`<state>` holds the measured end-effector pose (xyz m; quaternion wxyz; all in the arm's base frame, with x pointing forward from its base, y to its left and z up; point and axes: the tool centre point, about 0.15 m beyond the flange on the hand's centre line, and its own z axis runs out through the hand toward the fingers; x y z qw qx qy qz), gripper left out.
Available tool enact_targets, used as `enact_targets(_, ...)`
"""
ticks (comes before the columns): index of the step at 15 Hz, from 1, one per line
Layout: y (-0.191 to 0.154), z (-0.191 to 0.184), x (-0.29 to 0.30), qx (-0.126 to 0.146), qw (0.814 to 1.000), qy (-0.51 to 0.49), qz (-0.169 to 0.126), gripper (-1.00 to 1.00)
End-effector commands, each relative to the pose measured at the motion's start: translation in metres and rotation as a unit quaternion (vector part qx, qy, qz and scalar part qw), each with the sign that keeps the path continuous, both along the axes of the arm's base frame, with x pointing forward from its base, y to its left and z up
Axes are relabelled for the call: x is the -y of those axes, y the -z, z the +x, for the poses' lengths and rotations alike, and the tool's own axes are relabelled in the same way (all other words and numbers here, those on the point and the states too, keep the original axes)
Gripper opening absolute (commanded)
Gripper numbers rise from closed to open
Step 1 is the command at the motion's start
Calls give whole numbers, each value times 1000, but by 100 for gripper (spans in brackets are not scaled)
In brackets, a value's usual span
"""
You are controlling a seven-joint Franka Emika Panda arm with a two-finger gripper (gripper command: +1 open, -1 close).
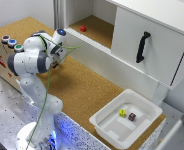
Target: Pull the drawer
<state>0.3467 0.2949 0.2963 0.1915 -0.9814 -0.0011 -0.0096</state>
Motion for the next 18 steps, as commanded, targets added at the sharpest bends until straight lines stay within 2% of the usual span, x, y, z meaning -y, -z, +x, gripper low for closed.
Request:
enact_targets(1,36,13,65,-6,1000,27,9,-100)
enact_targets(7,44,12,113,-10,998,58,5,-100)
enact_targets(15,35,12,162,-4,996,91,-11,-100)
enact_targets(16,29,13,158,3,997,76,-27,100)
enact_targets(18,17,13,148,19,997,52,-44,100)
